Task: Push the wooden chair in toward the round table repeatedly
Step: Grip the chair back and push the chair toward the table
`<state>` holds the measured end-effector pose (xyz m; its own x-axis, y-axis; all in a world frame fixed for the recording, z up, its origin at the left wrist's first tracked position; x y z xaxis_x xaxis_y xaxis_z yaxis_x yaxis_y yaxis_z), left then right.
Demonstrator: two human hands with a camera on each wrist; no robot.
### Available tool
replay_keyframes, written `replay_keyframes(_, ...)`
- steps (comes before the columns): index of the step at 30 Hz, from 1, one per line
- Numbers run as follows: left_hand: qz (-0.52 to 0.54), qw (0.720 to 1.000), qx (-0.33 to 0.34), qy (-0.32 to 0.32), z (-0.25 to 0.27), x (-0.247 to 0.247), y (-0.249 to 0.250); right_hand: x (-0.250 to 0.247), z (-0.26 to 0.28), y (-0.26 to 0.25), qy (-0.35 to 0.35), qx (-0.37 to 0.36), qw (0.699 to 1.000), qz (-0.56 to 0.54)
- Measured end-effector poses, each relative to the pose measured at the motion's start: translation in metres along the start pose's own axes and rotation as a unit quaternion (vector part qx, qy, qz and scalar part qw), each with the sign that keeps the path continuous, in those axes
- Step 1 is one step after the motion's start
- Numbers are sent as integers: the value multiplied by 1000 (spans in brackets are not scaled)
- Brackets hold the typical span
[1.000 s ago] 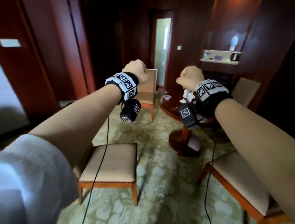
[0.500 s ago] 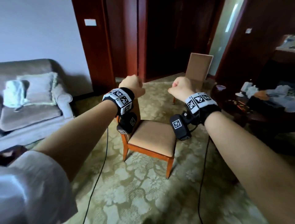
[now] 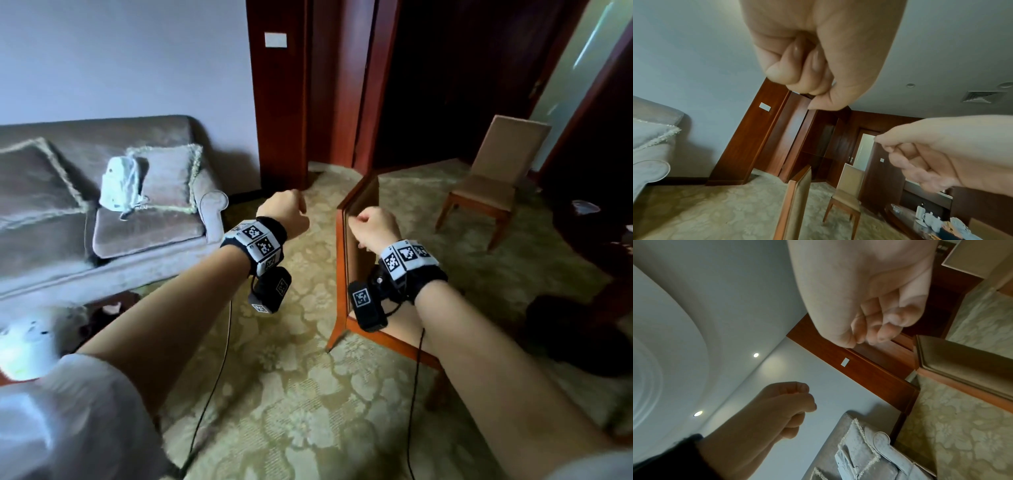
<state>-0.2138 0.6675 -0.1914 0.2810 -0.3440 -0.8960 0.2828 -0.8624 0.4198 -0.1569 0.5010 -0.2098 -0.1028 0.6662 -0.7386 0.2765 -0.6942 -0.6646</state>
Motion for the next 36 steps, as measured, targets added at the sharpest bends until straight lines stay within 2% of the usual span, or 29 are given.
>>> replay_keyframes(5, -7, 999, 14, -40, -44, -7, -72, 72, -30, -38, -3, 29, 1000, 6)
replay_keyframes(9, -6, 998, 31, -60, -84, 1, -113, 108, -55, -58, -9, 55, 998, 14)
replay_keyframes(12, -5, 996, 38, -80, -117, 15, -138, 127, -82, -64, 12, 78, 997, 21)
replay_keyframes(16, -13, 992, 59, -107, -175, 39, -165, 158, -129, -68, 3, 117, 993, 4)
replay_keyframes(20, -33, 988, 94, -119, -260, 55, -176, 190, -203, -68, 34, 145, 989, -2)
replay_keyframes(25, -64, 978, 152, -126, -356, 63, -172, 203, -282, -68, 78, 205, 975, -22)
replay_keyframes(31, -63, 961, 217, -158, -435, 95, -161, 208, -337, -55, 113, 252, 961, -7)
replay_keyframes(36, -59, 932, 285, -215, -493, 143, -144, 227, -367, -22, 163, 326, 931, 3)
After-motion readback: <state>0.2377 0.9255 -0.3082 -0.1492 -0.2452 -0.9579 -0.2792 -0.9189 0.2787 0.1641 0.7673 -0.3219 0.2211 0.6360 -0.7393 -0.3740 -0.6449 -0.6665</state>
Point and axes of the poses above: each hand's wrist, its own z-axis away from the middle knuckle, its own x-axis out of the palm, y = z × x, the point moved 2 cm from there along -z, towards the middle knuckle
